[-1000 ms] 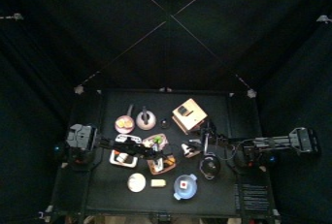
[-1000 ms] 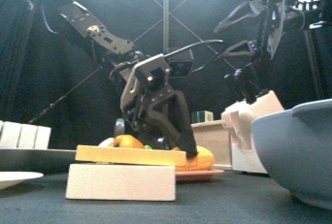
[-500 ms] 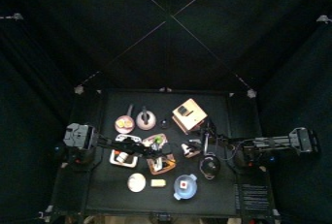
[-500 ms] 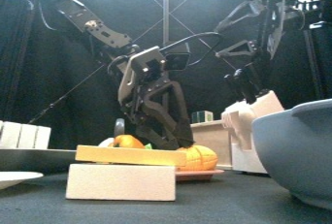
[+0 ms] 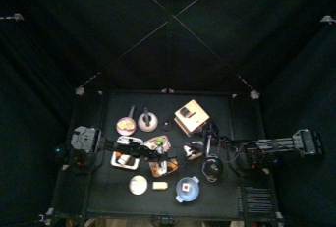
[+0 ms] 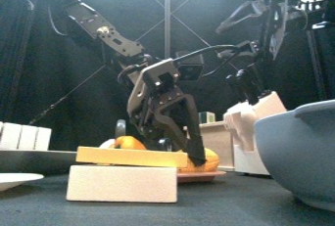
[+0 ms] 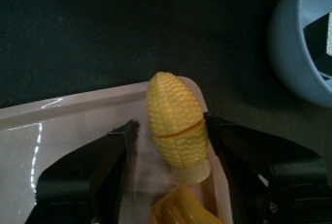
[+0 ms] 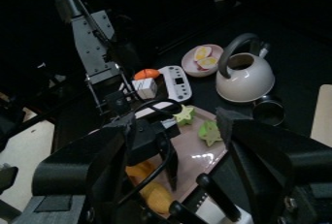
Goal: Grab corn
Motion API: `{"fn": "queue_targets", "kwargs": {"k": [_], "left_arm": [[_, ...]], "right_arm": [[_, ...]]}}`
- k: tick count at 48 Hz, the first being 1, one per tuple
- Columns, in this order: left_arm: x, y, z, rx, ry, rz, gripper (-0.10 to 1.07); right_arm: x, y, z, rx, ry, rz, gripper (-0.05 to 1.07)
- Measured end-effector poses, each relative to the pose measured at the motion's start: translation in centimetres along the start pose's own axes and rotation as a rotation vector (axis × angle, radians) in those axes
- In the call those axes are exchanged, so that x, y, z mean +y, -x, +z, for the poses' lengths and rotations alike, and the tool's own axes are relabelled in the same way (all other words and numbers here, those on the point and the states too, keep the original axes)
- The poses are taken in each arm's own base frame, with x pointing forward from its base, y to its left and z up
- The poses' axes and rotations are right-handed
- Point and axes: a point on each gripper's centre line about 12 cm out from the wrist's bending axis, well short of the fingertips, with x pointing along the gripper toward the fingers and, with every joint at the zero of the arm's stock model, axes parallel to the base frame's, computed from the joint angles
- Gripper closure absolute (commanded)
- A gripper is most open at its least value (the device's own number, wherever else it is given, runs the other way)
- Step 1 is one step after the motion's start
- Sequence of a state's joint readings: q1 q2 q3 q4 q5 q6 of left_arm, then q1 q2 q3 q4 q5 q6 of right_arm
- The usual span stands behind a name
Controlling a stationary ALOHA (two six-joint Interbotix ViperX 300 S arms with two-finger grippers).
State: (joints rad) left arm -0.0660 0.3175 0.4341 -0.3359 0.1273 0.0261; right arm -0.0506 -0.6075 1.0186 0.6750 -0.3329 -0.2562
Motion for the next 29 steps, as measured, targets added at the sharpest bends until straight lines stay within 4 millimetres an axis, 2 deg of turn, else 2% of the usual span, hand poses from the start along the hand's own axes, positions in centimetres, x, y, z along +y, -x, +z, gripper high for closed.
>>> {"fn": "queue_targets", "kwargs": {"k": [5, 12, 29], "left_arm": [[0.0, 0.0, 0.1, -0.001, 0.001, 0.000, 0.25], [0.1, 0.2, 0.0, 0.000, -0.003, 0.001, 0.25], [0.2, 3.2, -0.2, -0.022, -0.001, -0.003, 0.26]], "right_arm": [[0.1, 0.0, 0.0, 0.003, 0.000, 0.003, 0.06], [0.0, 0.0, -0.1, 0.004, 0.001, -0.001, 0.06], [-0.1, 0.0, -0.2, 0.006, 0.001, -0.001, 0.06]]}}
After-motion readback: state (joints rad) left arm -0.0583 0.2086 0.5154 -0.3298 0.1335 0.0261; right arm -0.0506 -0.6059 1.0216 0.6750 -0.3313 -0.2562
